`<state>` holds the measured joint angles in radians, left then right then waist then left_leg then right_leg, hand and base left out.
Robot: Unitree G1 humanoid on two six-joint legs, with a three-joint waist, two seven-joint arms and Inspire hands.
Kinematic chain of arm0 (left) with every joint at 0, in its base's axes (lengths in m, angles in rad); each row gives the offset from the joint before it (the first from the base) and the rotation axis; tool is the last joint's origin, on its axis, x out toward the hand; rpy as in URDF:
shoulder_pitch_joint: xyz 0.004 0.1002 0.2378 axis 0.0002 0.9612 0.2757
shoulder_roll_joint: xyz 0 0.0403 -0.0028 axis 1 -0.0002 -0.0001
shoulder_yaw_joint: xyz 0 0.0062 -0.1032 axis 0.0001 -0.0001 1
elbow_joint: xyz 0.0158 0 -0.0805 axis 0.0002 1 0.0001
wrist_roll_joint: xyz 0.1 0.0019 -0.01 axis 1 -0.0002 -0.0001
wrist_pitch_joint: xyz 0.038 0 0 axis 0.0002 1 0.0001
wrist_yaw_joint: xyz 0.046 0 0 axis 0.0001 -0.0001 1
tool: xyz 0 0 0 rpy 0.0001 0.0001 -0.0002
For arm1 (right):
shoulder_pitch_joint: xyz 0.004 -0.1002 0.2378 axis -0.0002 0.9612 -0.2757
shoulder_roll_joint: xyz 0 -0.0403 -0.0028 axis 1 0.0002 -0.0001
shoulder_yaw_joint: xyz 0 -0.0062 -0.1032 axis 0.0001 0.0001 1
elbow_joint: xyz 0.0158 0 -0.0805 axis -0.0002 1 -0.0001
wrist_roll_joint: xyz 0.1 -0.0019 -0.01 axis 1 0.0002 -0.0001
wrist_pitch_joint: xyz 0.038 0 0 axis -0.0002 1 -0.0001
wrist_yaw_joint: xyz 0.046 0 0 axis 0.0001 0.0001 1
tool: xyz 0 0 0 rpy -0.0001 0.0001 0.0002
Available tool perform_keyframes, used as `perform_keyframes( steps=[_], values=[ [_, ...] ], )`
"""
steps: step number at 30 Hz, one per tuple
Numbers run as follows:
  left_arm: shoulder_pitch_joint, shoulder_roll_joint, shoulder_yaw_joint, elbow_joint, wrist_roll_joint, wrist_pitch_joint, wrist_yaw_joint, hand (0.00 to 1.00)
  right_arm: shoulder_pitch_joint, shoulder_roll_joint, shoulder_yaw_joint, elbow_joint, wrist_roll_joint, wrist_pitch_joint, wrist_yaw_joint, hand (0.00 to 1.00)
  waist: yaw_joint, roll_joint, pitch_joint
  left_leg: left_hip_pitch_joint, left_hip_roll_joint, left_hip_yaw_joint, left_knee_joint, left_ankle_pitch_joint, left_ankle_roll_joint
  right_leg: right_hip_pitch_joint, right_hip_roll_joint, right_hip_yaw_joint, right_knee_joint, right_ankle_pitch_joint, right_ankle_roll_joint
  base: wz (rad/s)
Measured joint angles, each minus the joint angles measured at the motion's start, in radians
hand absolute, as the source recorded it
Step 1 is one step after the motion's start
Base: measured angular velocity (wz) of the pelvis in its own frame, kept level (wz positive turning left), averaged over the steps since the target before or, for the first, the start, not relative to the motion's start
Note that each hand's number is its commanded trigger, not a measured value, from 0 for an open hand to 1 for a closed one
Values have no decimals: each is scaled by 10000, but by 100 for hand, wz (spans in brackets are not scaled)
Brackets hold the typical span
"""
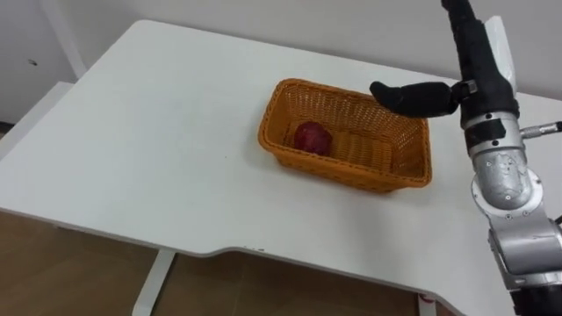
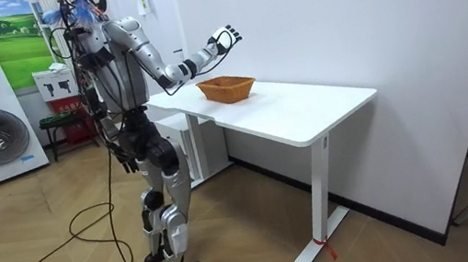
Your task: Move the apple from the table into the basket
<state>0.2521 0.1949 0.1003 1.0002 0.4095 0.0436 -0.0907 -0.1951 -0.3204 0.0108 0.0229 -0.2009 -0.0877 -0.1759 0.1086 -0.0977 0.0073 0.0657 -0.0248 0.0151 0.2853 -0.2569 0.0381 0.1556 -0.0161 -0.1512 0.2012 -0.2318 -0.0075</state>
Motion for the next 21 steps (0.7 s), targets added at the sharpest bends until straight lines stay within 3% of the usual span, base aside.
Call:
perform_keyframes(
  steps=[4, 7, 12, 21],
  values=[
    [27, 5, 197, -20, 34, -10, 14, 0, 0, -58, -436, -35, 13, -31, -182, 0, -153, 19, -10, -24, -10, -18, 29, 0, 1, -12, -4, -6, 4, 0, 0, 2],
    [154, 50, 478, -21, 58, -15, 68, 0, 0, -149, -1340, -39, 272, -139, -747, 0, -383, 62, -33, -81, -25, -78, 52, -2, 3, 18, -12, -62, 18, 0, 0, 4],
    [304, 47, 882, 26, 87, -144, 187, 0, 41, -639, -2748, -95, 309, -451, -2260, 0, -751, 306, -175, 74, -1, 80, -25, 3, 4, 9, -1, 87, 32, 2, -4, -8],
    [740, 40, 1335, -51, 144, -214, 693, 0, 1186, -1047, -5321, 525, 1298, -633, -5089, 0, -1460, 139, -149, 134, 50, 394, -253, 36, 1, -152, 7, 226, 40, 4, -6, -10]
  ],
)
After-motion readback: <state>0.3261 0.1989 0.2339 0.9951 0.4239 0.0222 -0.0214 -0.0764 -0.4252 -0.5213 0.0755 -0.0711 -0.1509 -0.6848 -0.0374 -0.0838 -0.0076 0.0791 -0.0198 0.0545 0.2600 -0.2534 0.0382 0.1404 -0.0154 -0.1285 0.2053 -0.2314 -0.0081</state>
